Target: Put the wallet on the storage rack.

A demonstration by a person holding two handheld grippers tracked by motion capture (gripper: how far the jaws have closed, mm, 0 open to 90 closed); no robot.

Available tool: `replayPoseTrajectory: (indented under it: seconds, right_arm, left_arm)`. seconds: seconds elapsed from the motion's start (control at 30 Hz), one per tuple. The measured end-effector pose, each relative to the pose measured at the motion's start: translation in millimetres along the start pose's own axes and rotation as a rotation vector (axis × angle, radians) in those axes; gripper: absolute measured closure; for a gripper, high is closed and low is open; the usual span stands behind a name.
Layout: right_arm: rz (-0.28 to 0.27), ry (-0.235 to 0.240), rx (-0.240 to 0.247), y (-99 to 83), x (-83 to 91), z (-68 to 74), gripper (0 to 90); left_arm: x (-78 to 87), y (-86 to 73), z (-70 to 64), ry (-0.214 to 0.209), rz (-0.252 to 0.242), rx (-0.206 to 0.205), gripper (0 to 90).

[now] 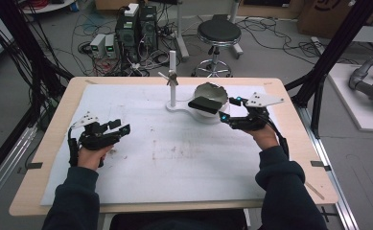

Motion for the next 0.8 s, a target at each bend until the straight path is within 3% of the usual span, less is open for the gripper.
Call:
replayPoseTrajectory:
  seconds: [0.1, 0.2, 0.3, 0.43, 0.53, 0.63, 0.8]
  right_arm:
    - [0.021, -0.041, -0.013, -4.2, 16.1, -4.6, 28.0]
    - [0.068, -0.116, -0.018, -13.3, 36.2, -8.5, 24.6]
    - [0.106, -0.173, -0.025, -26.3, 52.2, -8.0, 21.1]
    - [0.141, -0.192, -0.060, -44.6, 66.8, -5.5, 21.1]
    - [0.161, -0.193, -0.081, -55.7, 73.9, -3.8, 21.1]
    - [0.137, -0.202, -0.140, -59.5, 80.8, -6.8, 21.0]
    - [0.142, -0.215, -0.130, -60.7, 82.3, -6.5, 21.0]
  left_arm:
    - [0.4, 1.2, -0.4, 0.004, -0.008, -0.002, 39.1]
    - [0.3, 4.3, -1.7, 0.015, -0.029, -0.014, 30.3]
    - [-1.2, 7.8, -4.5, 0.024, -0.033, -0.052, 22.8]
    - [-2.4, 10.1, -6.3, 0.024, -0.044, -0.084, 19.8]
    - [-1.9, 10.5, -5.5, 0.033, -0.046, -0.084, 19.8]
    - [-0.1, 10.9, -5.9, 0.042, -0.046, -0.089, 19.8]
    - [-0.7, 10.5, -5.8, 0.051, -0.042, -0.102, 19.9]
Point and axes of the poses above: each handheld gripper's, and its own axes: x roughly backward along the jaws, y roughly out of its top, z roughly to its left, the point moved 3 cm from there along -x, roughly forward along the jaws, and after that the axes turned 7 degrees about x, right-handed, at the moved point
